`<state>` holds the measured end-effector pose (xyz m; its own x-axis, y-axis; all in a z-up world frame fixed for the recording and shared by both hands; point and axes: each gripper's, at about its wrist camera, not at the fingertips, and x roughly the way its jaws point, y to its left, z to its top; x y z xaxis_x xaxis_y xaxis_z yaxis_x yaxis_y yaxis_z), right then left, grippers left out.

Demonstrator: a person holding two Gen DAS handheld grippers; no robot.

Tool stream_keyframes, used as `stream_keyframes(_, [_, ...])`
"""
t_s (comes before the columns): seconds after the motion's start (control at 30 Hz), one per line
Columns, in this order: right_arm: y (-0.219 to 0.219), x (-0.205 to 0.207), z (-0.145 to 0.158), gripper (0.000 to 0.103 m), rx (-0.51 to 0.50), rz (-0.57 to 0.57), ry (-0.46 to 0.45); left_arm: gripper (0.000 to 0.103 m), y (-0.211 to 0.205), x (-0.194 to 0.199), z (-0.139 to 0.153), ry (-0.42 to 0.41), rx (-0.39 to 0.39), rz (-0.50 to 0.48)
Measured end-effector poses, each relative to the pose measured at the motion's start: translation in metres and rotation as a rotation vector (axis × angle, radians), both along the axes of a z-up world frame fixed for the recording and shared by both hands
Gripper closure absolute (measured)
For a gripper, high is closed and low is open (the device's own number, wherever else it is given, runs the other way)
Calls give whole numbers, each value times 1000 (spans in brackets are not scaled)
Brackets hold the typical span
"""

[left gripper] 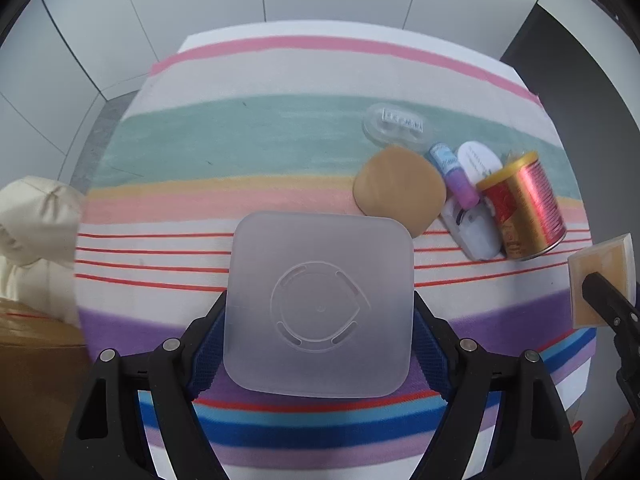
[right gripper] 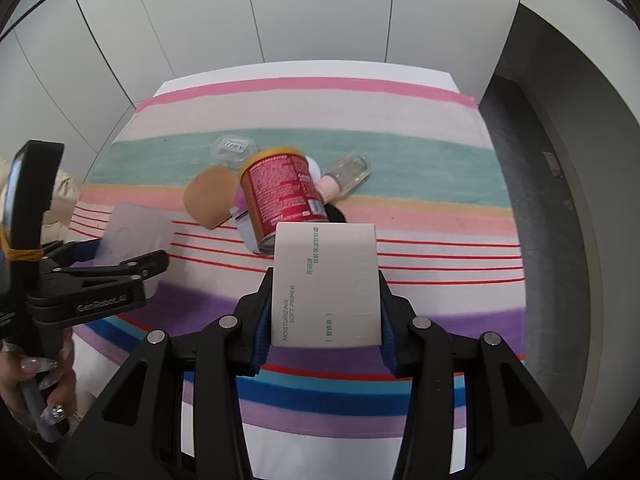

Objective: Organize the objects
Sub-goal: 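Lift the white box with the right tool while the left tool lifts the clear case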

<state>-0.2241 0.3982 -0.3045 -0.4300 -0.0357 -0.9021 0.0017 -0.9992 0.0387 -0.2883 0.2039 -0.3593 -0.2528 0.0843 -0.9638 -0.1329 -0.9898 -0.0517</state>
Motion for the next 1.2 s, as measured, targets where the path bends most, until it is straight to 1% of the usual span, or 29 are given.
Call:
stream_keyframes(0.07, [0, -2, 7, 58, 1, -5, 1, 21, -1, -1, 11, 10, 6, 8])
stream_keyframes(0.17, [2, -5, 24, 58, -4, -17, 12, 21, -3, 1, 37, 34, 12, 13])
stream_keyframes(0.27, [1, -5, 48, 58, 4, -18, 40, 21, -6, 2, 67, 59, 21, 9])
stream_keyframes(0.33, [0, -6, 67, 58, 13, -19, 57, 21, -6, 6, 93, 86, 14, -2])
stream_keyframes(0.37, [0, -6, 73, 58, 16, -21, 60, 21, -6, 6, 101, 97, 13, -4])
stream_keyframes(0.47, [-2, -6, 105, 58, 29, -15, 76, 21, -9, 9, 137, 128, 18, -1])
stream_keyframes(0.5, [-3, -5, 115, 58, 35, -11, 83, 21, -11, 10, 153, 139, 22, 5])
stream_keyframes(0.53, [-4, -4, 125, 58, 43, -9, 93, 21, -12, 11, 161, 146, 23, 6])
stream_keyframes(0.63, [-7, -2, 163, 58, 59, -6, 118, 21, -15, 15, 198, 177, 1, 3])
stream_keyframes(0.73, [-10, 0, 192, 58, 58, 9, 136, 21, -20, 23, 236, 221, 2, 11])
stream_keyframes(0.83, [-15, 4, 223, 58, 73, 15, 155, 21, -25, 30, 270, 241, 0, 31])
stream_keyframes(0.9, [-16, 5, 244, 58, 60, 8, 160, 21, -29, 34, 295, 252, 19, 40])
stream_keyframes(0.93, [-16, 6, 254, 58, 50, 4, 163, 21, -30, 35, 302, 257, 23, 43])
stream_keyframes(1.03, [-16, 8, 288, 58, 42, -20, 196, 21, -29, 41, 335, 295, 21, 41])
stream_keyframes(1.07, [-17, 10, 297, 58, 45, -22, 208, 21, -29, 45, 348, 312, 19, 40])
stream_keyframes(1.13, [-18, 13, 315, 58, 33, -26, 227, 21, -28, 49, 363, 328, 14, 40])
stream_keyframes(1.2, [-16, 18, 325, 58, 18, -28, 240, 21, -27, 55, 379, 346, 18, 36])
